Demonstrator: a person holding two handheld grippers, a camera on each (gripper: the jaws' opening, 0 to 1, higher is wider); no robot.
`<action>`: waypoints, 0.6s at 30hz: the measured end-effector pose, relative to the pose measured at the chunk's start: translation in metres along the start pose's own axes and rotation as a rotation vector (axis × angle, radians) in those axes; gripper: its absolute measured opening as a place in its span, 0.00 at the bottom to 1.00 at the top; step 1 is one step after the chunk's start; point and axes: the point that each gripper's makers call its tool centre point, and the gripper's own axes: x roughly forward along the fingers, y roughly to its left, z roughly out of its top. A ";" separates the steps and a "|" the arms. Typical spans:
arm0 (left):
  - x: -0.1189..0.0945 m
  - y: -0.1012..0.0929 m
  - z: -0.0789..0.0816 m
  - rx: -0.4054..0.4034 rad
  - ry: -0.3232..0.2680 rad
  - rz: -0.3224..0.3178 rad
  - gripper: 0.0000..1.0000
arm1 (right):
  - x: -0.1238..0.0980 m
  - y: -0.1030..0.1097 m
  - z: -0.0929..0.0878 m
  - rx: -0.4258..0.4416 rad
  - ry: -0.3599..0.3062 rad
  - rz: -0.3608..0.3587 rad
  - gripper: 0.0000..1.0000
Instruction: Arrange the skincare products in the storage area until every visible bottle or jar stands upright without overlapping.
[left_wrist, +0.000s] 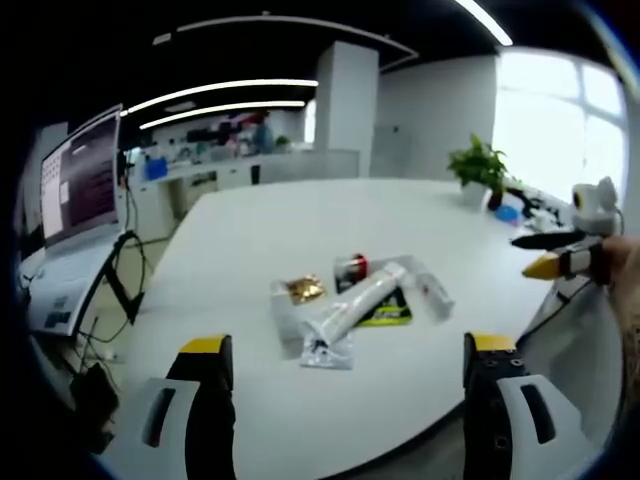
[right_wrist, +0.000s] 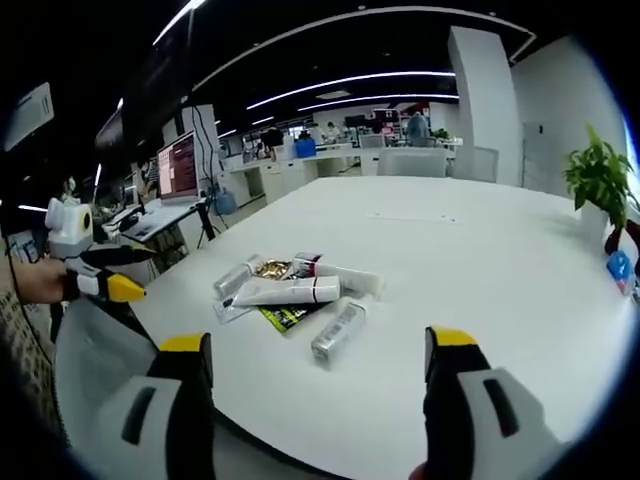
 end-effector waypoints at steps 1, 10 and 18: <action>0.000 0.000 0.000 0.000 0.000 0.000 0.93 | 0.002 -0.002 0.000 -0.002 0.003 0.000 0.87; 0.001 0.002 -0.001 -0.010 0.006 0.004 0.93 | 0.011 -0.016 0.000 -0.021 0.022 0.000 0.86; 0.002 0.002 -0.003 -0.007 0.019 0.004 0.92 | 0.027 -0.032 0.006 -0.060 0.036 0.000 0.84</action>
